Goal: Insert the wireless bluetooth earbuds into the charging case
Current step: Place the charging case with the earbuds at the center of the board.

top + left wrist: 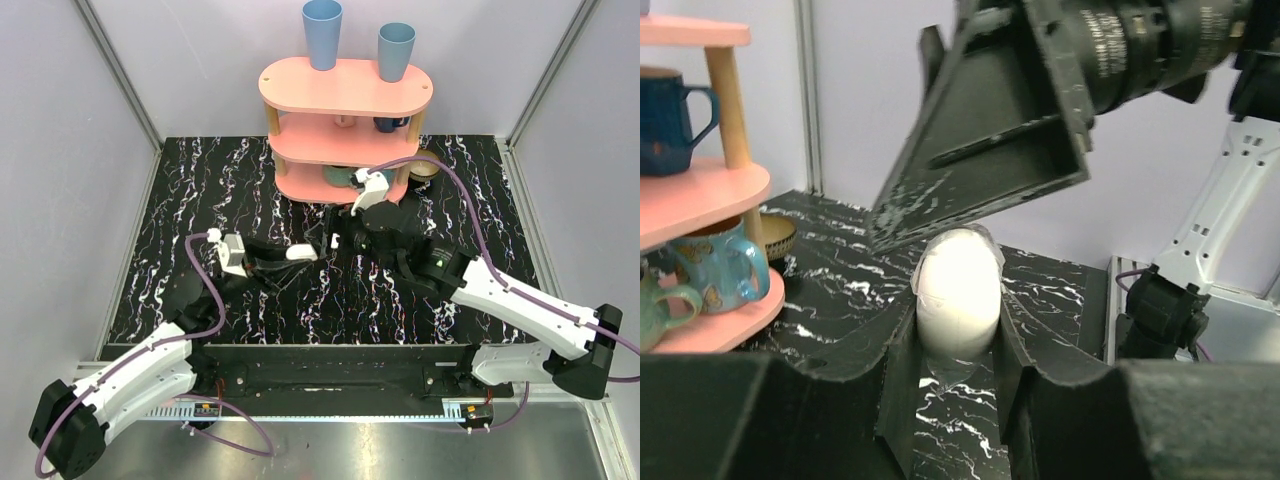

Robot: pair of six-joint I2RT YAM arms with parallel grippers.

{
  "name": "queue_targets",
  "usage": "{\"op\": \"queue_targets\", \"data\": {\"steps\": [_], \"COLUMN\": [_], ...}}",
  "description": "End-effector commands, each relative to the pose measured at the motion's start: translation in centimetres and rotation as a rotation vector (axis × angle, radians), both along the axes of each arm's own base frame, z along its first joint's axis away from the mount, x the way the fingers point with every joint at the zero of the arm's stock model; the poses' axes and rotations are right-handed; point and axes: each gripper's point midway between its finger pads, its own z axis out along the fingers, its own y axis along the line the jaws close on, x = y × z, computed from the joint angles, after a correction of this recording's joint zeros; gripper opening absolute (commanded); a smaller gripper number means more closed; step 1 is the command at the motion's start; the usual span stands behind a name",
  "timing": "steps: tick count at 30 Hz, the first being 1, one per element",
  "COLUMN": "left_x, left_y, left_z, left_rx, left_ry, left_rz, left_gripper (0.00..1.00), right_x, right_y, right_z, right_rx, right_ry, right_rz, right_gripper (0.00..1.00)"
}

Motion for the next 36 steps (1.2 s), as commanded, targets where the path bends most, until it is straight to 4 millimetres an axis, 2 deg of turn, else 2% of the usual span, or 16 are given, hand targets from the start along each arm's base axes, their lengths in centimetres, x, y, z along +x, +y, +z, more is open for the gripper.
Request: {"op": "queue_targets", "data": {"steps": [1,2,3,4,8,17,21,22,24,25,27,28,30,31,32,36], "left_x": [2.7,3.3,4.0,4.5,6.1,8.9,9.4,9.9,10.3,10.7,11.0,11.3,11.5,11.7,11.9,12.6], "left_y": [0.6,0.5,0.6,0.5,-0.3,-3.2,-4.0,-4.3,-4.7,-4.9,-5.2,-5.5,-6.0,-6.3,-6.5,-7.3], "left_z": [0.9,-0.1,-1.4,-2.3,-5.7,-9.0,-9.1,-10.0,-9.9,-11.1,-10.9,-12.2,-11.8,-13.1,-12.8,-14.3], "left_rx": [0.000,0.022,0.036,0.046,0.069,0.045,-0.025,-0.021,-0.054,-0.049,-0.103,-0.100,-0.145,-0.139,-0.163,-0.155], "left_ry": [0.053,0.091,0.158,0.200,0.328,0.533,0.583,0.610,0.644,0.678,0.709,0.745,0.760,0.794,0.802,0.852], "left_rz": [0.126,0.138,0.168,0.183,0.197,0.155,0.125,0.128,0.116,0.123,0.106,0.104,0.072,0.072,0.061,0.063], "left_gripper": [0.00,0.00,0.00,0.00,0.00,0.00,0.00,0.00,0.00,0.01,0.01,0.01,0.01,0.02,0.01,0.01], "right_x": [1.5,1.8,2.7,3.0,3.7,2.6,1.3,1.2,0.8,0.7,0.4,0.3,0.2,0.2,0.1,0.0], "right_y": [-4.2,-5.0,-6.8,-7.6,-10.0,-13.4,-14.9,-15.0,-15.3,-15.2,-15.0,-14.9,-14.8,-14.8,-14.7,-14.7], "right_z": [0.9,1.2,1.7,1.8,2.2,-0.1,-0.1,0.0,0.2,0.3,0.6,0.7,0.4,0.2,0.0,-0.4], "right_rx": [-0.036,-0.030,-0.027,-0.026,-0.008,0.012,0.072,0.080,0.088,0.091,0.094,0.095,0.094,0.094,0.100,0.095], "right_ry": [-0.069,-0.077,-0.099,-0.108,-0.120,-0.048,-0.043,-0.044,-0.050,-0.052,-0.055,-0.051,-0.041,-0.034,-0.026,-0.020], "right_rz": [-0.187,-0.234,-0.329,-0.364,-0.448,-0.485,-0.485,-0.482,-0.467,-0.459,-0.437,-0.430,-0.424,-0.422,-0.422,-0.417], "right_gripper": [0.84,0.86,0.92,1.00,1.00,1.00,1.00,1.00,1.00,1.00,1.00,1.00,1.00,1.00,1.00,1.00]}}
